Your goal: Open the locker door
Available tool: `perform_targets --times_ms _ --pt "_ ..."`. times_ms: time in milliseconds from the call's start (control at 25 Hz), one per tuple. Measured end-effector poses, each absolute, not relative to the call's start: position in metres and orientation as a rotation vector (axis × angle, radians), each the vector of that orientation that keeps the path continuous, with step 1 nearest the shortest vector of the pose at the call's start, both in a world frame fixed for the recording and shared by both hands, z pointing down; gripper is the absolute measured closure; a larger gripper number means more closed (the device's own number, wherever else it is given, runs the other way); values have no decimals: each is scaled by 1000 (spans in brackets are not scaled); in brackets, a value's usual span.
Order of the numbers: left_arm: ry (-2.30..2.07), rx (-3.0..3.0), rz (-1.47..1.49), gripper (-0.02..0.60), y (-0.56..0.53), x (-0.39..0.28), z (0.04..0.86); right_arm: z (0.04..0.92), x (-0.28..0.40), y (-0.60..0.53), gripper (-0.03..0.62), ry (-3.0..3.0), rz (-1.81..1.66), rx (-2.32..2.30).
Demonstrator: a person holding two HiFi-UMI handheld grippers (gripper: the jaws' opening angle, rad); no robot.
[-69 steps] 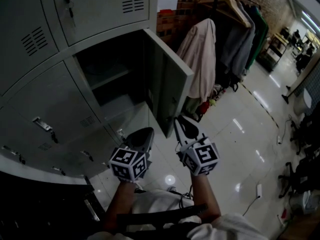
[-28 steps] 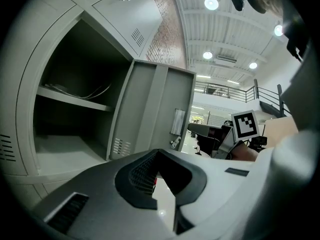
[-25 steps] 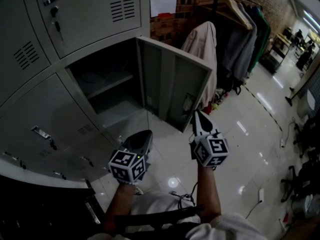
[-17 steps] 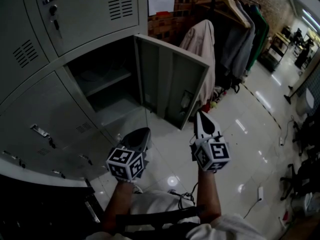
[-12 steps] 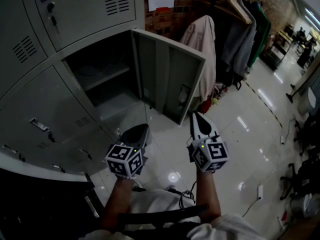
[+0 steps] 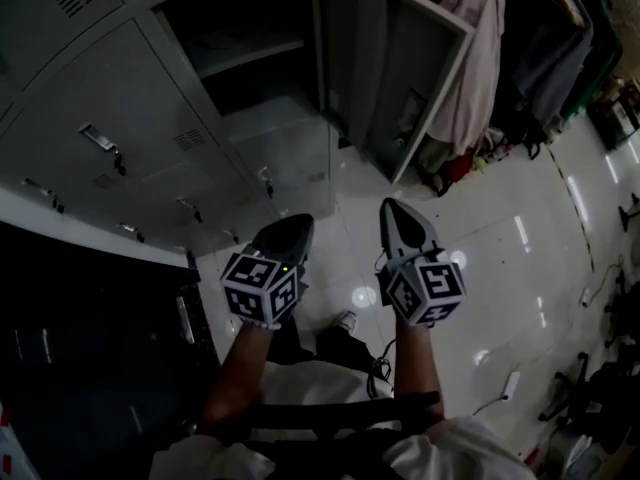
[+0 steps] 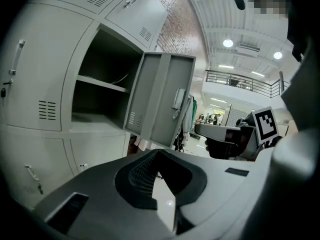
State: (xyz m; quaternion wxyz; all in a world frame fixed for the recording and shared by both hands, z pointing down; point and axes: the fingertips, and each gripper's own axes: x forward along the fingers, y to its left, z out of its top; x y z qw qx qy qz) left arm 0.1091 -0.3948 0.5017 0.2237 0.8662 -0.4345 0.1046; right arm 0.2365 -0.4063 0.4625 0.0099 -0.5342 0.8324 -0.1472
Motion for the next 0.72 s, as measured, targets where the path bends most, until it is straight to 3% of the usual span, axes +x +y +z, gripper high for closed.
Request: perform_targets --times_ms 720 --pt "-1341 2303 207 583 -235 5 510 478 102 -263 588 2795 -468 -1407"
